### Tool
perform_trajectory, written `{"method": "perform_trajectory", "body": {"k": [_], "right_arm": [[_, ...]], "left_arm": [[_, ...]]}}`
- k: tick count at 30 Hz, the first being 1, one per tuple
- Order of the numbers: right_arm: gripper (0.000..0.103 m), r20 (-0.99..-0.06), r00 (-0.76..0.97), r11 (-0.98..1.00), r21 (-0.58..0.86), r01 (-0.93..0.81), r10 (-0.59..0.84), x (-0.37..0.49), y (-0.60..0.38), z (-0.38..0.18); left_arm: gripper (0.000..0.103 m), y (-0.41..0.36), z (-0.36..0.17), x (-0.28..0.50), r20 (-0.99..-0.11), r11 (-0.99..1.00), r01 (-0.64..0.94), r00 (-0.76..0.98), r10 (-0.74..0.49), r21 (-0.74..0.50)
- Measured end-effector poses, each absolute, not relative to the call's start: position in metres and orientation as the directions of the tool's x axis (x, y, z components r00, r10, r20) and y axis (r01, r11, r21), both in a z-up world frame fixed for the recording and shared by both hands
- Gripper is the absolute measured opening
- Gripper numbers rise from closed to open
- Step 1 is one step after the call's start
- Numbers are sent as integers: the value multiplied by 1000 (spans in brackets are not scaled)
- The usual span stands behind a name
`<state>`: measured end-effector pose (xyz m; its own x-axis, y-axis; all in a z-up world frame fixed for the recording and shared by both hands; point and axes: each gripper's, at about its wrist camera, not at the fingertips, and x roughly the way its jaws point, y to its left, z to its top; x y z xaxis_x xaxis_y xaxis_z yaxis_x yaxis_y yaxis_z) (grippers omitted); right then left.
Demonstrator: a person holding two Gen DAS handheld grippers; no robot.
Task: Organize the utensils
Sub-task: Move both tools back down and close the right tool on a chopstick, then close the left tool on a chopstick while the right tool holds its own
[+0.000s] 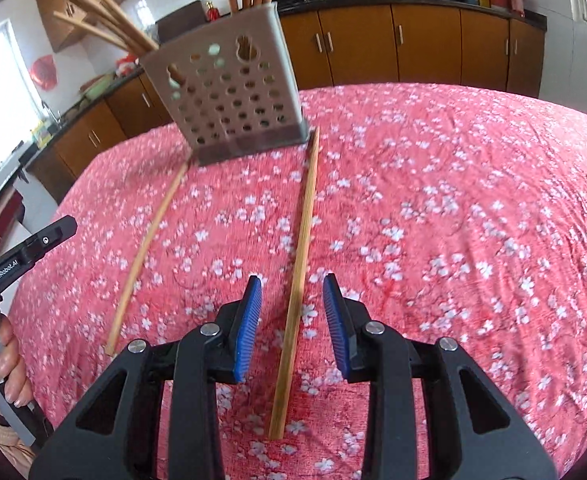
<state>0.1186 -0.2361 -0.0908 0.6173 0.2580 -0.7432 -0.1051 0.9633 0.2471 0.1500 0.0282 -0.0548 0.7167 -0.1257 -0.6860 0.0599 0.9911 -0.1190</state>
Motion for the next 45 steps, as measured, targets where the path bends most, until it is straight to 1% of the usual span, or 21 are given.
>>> {"method": "perform_trajectory", "body": {"k": [2,4,10,14,16,17,18,19,21,28,32,37,45], "right_arm": [[23,-760,604,969,227,-100,240,119,-232,-100],[8,-760,612,975,202,-94,216,117,-233,-104],[8,-765,629,981,195,17,142,129,-258,-102],[8,-766,630,976,210,54,130,132,-271,-101],[8,-765,630,976,211,55,129,131,-274,-101],[8,-765,631,976,211,54,130,131,-274,-101],[8,-764,631,976,209,53,130,130,-275,-101],[8,-764,632,977,209,52,130,131,-274,-101],[8,-764,631,977,210,45,135,133,-274,-101],[8,-764,633,983,182,29,123,148,-267,-102],[8,-763,641,989,138,42,80,167,-264,-103],[8,-761,646,993,108,49,50,182,-263,-105],[9,-759,647,990,136,49,72,189,-267,-107]], "left_arm": [[34,20,-63,146,-695,989,72,705,-140,-126],[34,14,-66,146,-702,988,86,696,-154,-131],[34,-8,-74,150,-729,981,134,657,-196,-142],[32,-24,-87,156,-762,980,152,618,-193,-125],[29,-32,-93,159,-777,983,157,606,-172,-95],[23,-34,-95,160,-781,984,158,603,-159,-78],[13,-37,-98,161,-787,986,157,600,-142,-58],[10,-38,-101,163,-791,988,151,599,-123,-39],[8,-36,-100,165,-787,990,138,608,-100,-19],[8,4,-101,193,-788,999,27,615,-33,-21],[9,23,-100,207,-787,999,-6,616,-28,-40],[11,31,-101,213,-775,999,-8,632,-31,-46],[11,40,-103,218,-773,997,-10,632,-55,-79]]}}
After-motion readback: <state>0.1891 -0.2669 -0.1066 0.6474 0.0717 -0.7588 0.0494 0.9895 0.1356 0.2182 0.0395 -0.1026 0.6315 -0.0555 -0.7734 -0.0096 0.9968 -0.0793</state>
